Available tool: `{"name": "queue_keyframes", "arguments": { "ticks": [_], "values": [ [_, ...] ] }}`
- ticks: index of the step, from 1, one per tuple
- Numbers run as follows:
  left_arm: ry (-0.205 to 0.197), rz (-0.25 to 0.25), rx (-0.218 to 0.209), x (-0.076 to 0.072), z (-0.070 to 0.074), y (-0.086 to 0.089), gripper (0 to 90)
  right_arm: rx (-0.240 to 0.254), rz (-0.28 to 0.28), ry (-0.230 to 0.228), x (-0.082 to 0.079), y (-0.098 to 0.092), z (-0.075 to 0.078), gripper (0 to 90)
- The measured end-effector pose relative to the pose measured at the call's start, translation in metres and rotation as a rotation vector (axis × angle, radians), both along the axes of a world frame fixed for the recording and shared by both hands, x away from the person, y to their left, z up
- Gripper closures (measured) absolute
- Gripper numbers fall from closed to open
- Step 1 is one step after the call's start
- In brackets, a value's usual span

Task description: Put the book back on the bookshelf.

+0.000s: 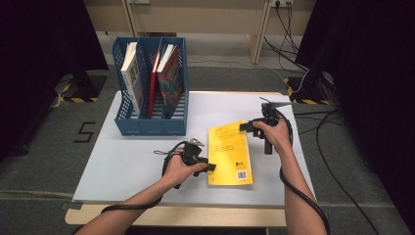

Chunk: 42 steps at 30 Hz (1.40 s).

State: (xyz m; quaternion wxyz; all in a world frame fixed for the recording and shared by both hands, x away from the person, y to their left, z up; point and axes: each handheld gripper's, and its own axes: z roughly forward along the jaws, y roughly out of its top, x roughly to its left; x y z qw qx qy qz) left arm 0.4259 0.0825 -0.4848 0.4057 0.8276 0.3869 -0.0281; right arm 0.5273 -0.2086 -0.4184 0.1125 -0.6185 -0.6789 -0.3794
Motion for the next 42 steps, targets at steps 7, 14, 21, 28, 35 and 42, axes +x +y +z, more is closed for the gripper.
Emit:
{"name": "queue_keyframes", "arguments": {
  "ticks": [7,14,21,28,35,42],
  "values": [
    [0.000,0.000,-0.001,0.000,0.000,0.000,51.8,-0.018,0.020,0.027,0.001,0.003,-0.002,65.1],
    [-0.004,0.003,-0.001,-0.001,0.000,0.000,51.8,-0.065,0.047,0.050,0.000,0.008,-0.007,67.5],
    [0.000,0.000,0.000,0.000,0.000,0.001,51.7,-0.035,0.041,0.064,0.000,0.006,-0.006,72.8],
    [0.003,-0.003,-0.022,0.001,0.001,0.006,51.5,-0.007,0.023,0.059,-0.004,0.005,0.003,75.8],
    [-0.065,0.027,-0.035,0.004,0.012,0.008,47.1,0.025,-0.041,0.031,-0.006,0.002,0.010,76.1],
    [-0.116,0.045,-0.031,0.007,0.023,0.007,43.8,0.028,-0.087,-0.007,-0.005,0.003,0.019,76.2]
  ]
}}
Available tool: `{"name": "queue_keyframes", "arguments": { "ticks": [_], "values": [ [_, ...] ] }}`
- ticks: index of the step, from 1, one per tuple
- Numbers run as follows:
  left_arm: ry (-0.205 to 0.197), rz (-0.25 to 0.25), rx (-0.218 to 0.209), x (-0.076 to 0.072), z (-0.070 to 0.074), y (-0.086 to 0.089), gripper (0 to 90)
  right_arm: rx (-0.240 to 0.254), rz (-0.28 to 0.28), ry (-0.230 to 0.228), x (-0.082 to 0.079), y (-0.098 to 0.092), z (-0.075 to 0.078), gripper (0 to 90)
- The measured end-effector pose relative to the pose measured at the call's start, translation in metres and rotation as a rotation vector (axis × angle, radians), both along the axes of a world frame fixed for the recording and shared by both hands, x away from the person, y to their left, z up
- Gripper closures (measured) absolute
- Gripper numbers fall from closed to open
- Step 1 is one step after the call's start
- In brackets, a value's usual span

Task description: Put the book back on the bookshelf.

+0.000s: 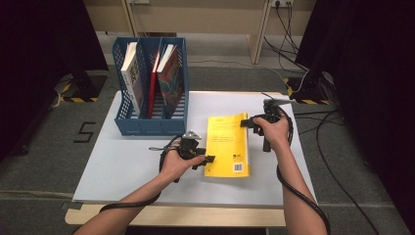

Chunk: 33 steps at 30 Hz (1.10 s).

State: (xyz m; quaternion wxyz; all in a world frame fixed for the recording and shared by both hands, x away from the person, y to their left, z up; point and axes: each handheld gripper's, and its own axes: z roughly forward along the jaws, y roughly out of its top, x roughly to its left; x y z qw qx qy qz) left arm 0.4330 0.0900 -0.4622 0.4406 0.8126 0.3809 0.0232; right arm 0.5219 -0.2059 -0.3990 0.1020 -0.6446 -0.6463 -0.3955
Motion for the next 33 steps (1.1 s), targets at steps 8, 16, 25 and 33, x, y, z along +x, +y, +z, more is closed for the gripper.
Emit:
{"name": "queue_keyframes", "arguments": {
  "ticks": [8,16,25,33],
  "values": [
    [-0.057,0.024,0.009,0.003,0.011,0.001,41.6,-0.006,-0.047,-0.037,-0.002,0.001,0.012,76.3],
    [-0.068,0.010,-0.041,0.005,0.022,-0.002,40.5,-0.024,-0.109,-0.086,-0.004,0.001,0.023,76.4],
    [-0.082,-0.005,-0.050,0.009,0.033,-0.013,37.7,-0.032,-0.149,-0.130,-0.003,0.008,0.031,76.4],
    [-0.108,0.005,-0.075,0.013,0.039,-0.022,38.5,-0.041,-0.175,-0.162,0.000,0.014,0.038,76.4]
  ]
}}
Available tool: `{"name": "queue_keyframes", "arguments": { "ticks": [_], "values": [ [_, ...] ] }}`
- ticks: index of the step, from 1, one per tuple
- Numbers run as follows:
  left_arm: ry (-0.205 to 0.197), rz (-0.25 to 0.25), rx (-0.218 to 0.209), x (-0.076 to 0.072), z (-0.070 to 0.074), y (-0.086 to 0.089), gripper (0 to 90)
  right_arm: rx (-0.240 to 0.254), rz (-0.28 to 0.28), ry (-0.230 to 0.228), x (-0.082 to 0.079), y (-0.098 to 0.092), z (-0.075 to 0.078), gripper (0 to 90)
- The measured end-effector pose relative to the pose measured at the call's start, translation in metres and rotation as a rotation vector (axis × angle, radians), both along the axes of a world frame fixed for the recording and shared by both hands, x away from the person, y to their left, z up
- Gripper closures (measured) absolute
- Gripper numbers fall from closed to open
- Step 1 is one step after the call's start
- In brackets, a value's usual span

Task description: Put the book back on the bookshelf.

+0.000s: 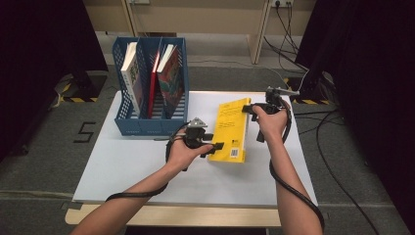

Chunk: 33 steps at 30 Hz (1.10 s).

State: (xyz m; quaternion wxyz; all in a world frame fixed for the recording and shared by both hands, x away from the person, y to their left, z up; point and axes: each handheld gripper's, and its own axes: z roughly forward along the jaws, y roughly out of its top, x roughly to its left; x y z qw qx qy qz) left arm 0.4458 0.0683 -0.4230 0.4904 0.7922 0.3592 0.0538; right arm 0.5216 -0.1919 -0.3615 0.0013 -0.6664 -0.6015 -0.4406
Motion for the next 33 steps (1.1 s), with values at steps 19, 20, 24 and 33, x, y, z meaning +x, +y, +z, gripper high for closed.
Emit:
{"name": "queue_keyframes", "arguments": {
  "ticks": [19,20,24,33],
  "values": [
    [-0.017,-0.032,-0.068,0.005,0.025,-0.026,38.2,-0.050,-0.069,-0.068,-0.002,0.020,0.010,76.4],
    [-0.018,-0.037,-0.069,0.005,0.025,-0.028,38.2,-0.051,-0.066,-0.072,-0.002,0.020,0.010,76.4],
    [-0.022,-0.045,-0.072,0.005,0.029,-0.034,38.2,-0.055,-0.077,-0.075,-0.002,0.022,0.011,76.4],
    [-0.024,-0.059,-0.065,0.006,0.029,-0.043,38.2,-0.072,-0.076,-0.092,-0.003,0.026,0.012,76.4]
  ]
}}
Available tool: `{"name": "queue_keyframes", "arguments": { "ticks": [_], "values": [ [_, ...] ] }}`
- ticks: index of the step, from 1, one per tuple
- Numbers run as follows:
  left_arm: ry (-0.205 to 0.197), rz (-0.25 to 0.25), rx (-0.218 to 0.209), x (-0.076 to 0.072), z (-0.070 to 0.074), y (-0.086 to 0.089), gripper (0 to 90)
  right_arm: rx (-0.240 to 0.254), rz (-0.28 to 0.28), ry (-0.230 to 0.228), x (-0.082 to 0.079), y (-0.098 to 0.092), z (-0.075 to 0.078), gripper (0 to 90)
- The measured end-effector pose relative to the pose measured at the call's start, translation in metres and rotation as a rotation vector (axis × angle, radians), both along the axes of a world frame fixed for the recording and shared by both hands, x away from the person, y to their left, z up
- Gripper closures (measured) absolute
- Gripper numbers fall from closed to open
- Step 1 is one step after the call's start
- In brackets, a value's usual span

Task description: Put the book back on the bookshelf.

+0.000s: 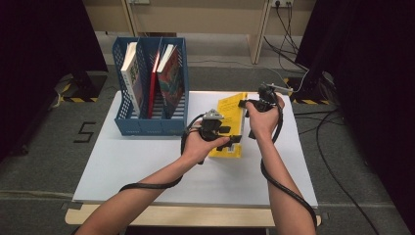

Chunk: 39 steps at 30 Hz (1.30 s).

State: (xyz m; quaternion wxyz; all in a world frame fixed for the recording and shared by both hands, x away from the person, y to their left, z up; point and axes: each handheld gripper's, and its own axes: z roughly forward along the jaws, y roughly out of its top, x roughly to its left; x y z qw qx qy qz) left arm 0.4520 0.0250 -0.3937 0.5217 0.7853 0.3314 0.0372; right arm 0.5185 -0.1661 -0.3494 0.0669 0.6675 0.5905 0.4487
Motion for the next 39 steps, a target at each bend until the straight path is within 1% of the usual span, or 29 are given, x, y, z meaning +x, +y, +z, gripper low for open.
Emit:
{"name": "queue_keyframes", "arguments": {
  "ticks": [5,11,12,13,14,15,16,18,20,22,25,28,29,31,33,35,36,37,39],
  "values": [
    [-0.009,0.000,0.013,0.000,-0.002,-0.004,38.3,-0.011,-0.003,-0.005,0.000,0.002,0.001,76.4],
    [-0.023,0.015,0.037,0.002,-0.004,-0.005,39.8,-0.013,-0.004,-0.008,-0.002,0.005,0.003,76.4],
    [-0.021,0.017,0.036,0.003,-0.005,-0.005,40.2,-0.019,0.000,-0.015,-0.002,0.005,0.003,76.4],
    [-0.012,0.017,0.030,0.004,-0.005,-0.005,39.9,-0.020,0.004,-0.016,-0.002,0.006,0.004,76.4],
    [-0.013,0.017,0.031,0.004,-0.006,-0.006,39.9,-0.021,0.002,-0.014,-0.002,0.006,0.004,76.4],
    [-0.018,0.014,0.035,0.004,-0.006,-0.007,40.2,-0.023,0.004,-0.012,-0.003,0.007,0.005,76.4],
    [-0.024,0.012,0.039,0.004,-0.006,-0.008,40.4,-0.030,0.011,-0.019,-0.002,0.006,0.005,76.4],
    [-0.028,0.013,0.045,0.004,-0.006,-0.009,40.5,-0.020,0.006,-0.017,-0.003,0.006,0.007,76.4],
    [-0.034,0.013,0.056,0.006,-0.006,-0.009,40.5,-0.025,0.008,-0.028,-0.005,0.005,0.009,76.4],
    [-0.044,0.020,0.066,0.007,-0.006,-0.010,40.9,-0.025,0.003,-0.038,-0.006,0.004,0.013,76.4],
    [-0.068,0.028,0.097,0.010,-0.007,-0.011,41.8,-0.022,-0.008,-0.048,-0.008,0.001,0.017,76.5],
    [-0.074,0.044,0.105,0.014,-0.011,-0.011,41.6,-0.039,-0.006,-0.059,-0.010,0.001,0.021,76.4],
    [-0.087,0.045,0.120,0.014,-0.012,-0.011,41.7,-0.044,-0.005,-0.066,-0.010,0.001,0.022,76.4],
    [-0.100,0.053,0.131,0.014,-0.012,-0.011,41.8,-0.043,-0.008,-0.067,-0.011,0.002,0.023,76.4],
    [-0.105,0.052,0.144,0.016,-0.014,-0.009,41.7,-0.046,-0.010,-0.071,-0.012,0.003,0.023,76.4],
    [-0.104,0.059,0.149,0.017,-0.016,-0.008,41.8,-0.053,-0.008,-0.072,-0.013,0.005,0.023,76.4],
    [-0.111,0.061,0.158,0.017,-0.017,-0.007,41.8,-0.057,-0.006,-0.073,-0.013,0.006,0.023,76.4],
    [-0.111,0.065,0.152,0.016,-0.017,-0.007,41.8,-0.059,-0.004,-0.075,-0.014,0.007,0.023,76.4],
    [-0.118,0.068,0.162,0.014,-0.016,-0.006,42.1,-0.061,-0.007,-0.077,-0.015,0.009,0.024,76.4]
  ]
}}
